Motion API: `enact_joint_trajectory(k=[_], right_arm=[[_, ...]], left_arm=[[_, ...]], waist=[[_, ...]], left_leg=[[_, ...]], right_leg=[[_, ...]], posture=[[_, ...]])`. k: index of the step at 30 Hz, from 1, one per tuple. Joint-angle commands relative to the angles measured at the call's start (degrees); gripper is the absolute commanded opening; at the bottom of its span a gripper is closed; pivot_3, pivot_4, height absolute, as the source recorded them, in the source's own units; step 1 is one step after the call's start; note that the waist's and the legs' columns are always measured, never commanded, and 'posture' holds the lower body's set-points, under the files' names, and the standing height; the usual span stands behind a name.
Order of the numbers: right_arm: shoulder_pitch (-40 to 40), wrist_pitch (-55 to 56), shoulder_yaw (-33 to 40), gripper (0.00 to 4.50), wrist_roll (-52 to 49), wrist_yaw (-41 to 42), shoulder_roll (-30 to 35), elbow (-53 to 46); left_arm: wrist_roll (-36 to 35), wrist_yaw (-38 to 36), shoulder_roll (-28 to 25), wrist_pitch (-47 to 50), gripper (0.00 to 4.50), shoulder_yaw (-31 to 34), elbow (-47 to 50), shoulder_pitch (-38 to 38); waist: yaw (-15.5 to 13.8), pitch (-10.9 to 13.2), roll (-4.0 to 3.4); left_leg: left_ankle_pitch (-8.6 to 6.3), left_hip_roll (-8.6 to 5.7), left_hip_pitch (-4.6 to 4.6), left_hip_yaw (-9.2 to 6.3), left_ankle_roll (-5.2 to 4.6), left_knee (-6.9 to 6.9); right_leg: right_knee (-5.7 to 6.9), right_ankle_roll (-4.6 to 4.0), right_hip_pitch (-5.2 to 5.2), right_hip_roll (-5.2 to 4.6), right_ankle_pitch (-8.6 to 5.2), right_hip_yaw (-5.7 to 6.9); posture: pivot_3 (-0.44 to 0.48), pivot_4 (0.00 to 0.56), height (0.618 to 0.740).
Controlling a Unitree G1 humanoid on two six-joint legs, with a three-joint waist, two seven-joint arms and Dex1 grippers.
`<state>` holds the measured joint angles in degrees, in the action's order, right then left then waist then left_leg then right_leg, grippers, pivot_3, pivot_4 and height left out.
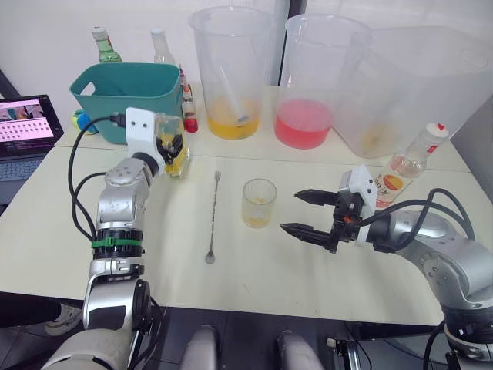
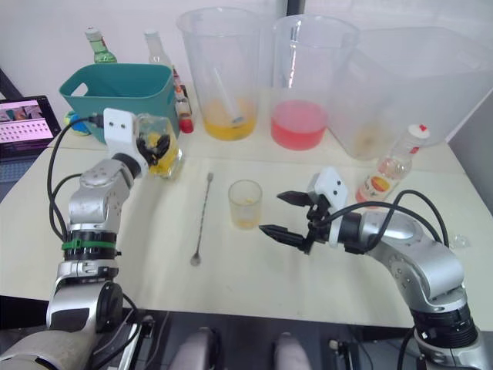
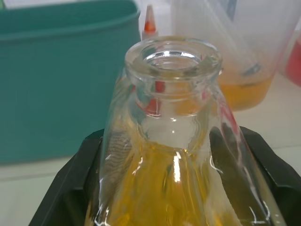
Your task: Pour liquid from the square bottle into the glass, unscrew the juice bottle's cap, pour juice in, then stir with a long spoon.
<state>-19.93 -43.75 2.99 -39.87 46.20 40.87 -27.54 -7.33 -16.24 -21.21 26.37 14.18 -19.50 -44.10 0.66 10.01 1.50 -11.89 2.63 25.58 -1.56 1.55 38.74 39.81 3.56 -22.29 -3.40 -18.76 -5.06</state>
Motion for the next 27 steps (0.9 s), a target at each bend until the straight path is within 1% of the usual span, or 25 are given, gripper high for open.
enact_joint_trajectory(k=[1,5,13,15,17,22,27], right_arm=[[-1.07,-0.07,1.46,4.50,-1.83,0.19,0.10,-1.42],[-1.20,-0.08,1.82,4.50,-2.50,-0.23,0.05,-1.56],[-2.26,-0.57,3.07,4.50,-5.62,-1.28,-0.05,-2.21],[-2.48,-0.40,3.08,4.50,-5.85,-1.29,0.07,-1.94],[-2.69,-0.39,3.14,4.50,-6.01,-1.25,0.18,-1.78],[-3.44,-0.56,3.48,4.50,-6.63,-1.01,0.84,-1.42],[-3.96,-0.62,3.73,4.50,-7.20,-0.73,1.42,-1.08]], left_arm=[[-3.12,-1.47,-1.83,-1.07,2.81,1.82,4.91,-1.00],[-3.13,-2.04,-2.76,-1.44,2.81,0.99,4.28,0.57],[-2.30,-1.90,-2.72,-2.14,2.81,-0.11,4.57,1.89],[-1.02,-1.77,-3.17,-3.27,3.82,-1.24,5.22,1.98],[-0.24,-1.71,-3.60,-4.08,4.45,-2.11,5.84,2.09],[-2.71,-1.19,-3.15,-4.02,4.49,-0.26,9.37,0.65],[-6.61,-1.33,-3.84,-3.60,4.49,2.01,12.48,-4.46]], waist=[[-0.06,-0.01,0.01],[0.04,-0.01,0.01],[0.08,-0.01,0.02],[0.07,-0.01,0.02],[0.07,-0.01,0.02],[0.06,-0.01,0.02],[-0.06,-0.01,0.02]], left_leg=[[0.00,0.00,0.02,-0.01,0.00,0.00],[0.00,0.00,0.01,-0.01,0.00,0.00],[0.00,0.00,-0.04,-0.01,0.00,0.00],[0.00,0.00,-0.03,-0.01,0.00,0.00],[0.00,-0.01,-0.03,-0.01,0.00,0.00],[0.00,0.00,-0.04,0.00,0.00,0.00],[0.00,-0.01,-0.03,-0.01,0.00,0.01]], right_leg=[[0.00,0.00,0.00,-0.01,0.00,0.02],[-0.02,0.00,0.01,-0.01,0.00,0.02],[-0.07,0.00,0.01,0.00,0.00,0.02],[-0.07,0.00,0.01,-0.01,0.00,0.02],[-0.07,0.00,0.01,-0.01,0.00,0.02],[-0.11,0.00,0.01,-0.01,0.00,0.02],[-0.13,0.00,0.02,-0.02,0.00,0.02]], posture=[[0.000,0.150,0.726],[0.000,0.150,0.726],[0.000,0.150,0.726],[0.000,0.150,0.726],[0.000,0.150,0.726],[0.000,0.150,0.726],[0.000,0.150,0.726]])
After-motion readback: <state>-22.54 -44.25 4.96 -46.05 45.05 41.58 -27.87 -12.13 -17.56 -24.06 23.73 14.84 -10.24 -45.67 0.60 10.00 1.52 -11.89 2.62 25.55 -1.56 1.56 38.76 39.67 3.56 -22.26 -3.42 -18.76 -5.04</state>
